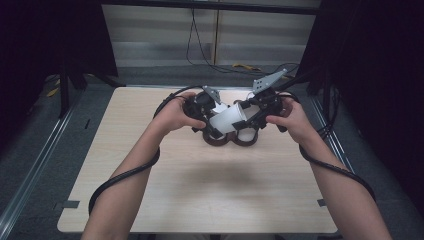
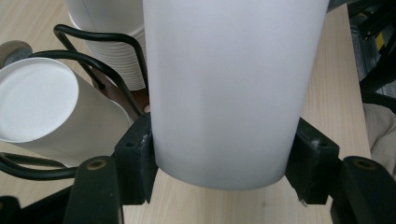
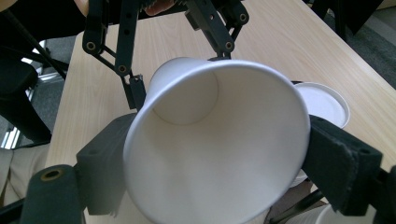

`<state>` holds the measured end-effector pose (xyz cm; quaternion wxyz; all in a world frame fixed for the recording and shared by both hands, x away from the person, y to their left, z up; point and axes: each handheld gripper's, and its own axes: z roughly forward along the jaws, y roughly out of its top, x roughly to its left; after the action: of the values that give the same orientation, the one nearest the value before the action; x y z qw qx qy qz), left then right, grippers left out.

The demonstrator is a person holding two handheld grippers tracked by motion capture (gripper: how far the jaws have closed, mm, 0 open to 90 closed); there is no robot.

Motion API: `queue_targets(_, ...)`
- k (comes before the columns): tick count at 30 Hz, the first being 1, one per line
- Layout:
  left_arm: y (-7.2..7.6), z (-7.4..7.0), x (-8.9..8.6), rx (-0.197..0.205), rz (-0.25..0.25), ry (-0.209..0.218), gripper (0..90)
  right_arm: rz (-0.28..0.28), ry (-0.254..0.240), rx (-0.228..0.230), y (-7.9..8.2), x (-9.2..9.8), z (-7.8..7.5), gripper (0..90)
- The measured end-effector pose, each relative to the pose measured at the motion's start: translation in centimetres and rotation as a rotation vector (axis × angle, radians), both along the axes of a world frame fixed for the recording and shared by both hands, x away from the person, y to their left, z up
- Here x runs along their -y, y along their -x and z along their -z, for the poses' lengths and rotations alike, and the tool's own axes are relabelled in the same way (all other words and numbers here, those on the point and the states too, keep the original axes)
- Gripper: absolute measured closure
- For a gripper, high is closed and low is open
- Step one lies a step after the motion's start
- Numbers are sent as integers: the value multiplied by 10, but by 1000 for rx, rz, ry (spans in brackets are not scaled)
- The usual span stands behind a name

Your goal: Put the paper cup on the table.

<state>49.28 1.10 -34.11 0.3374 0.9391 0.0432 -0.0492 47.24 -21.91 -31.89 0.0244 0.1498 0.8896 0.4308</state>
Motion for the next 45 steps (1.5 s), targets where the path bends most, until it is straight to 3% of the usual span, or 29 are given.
queue_targets(13,2,8,4,3,14,-7,354,-11,32,6,3,-2,-1,185)
queue_targets(17,3,7,2,-16,15,6,355,-11,12,-5,3,-1,0,172)
queue_targets(21,2,4,0,-19,12,33,356,-9,16,-10,3,0,3,157)
queue_targets(24,2,2,0,-6,15,25,356,-10,5,-19,3,0,5,162)
queue_targets(27,2,4,1,-4,6,27,353,-8,6,-6,3,0,3,170)
queue_targets(31,4,7,1,43,-21,-4,304,-9,26,8,3,0,1,185)
queue_targets(37,5,11,-8,44,-64,-12,220,-3,35,7,5,5,3,186)
queue_targets(45,13,16,-23,47,-113,1,195,-16,72,11,13,6,12,187)
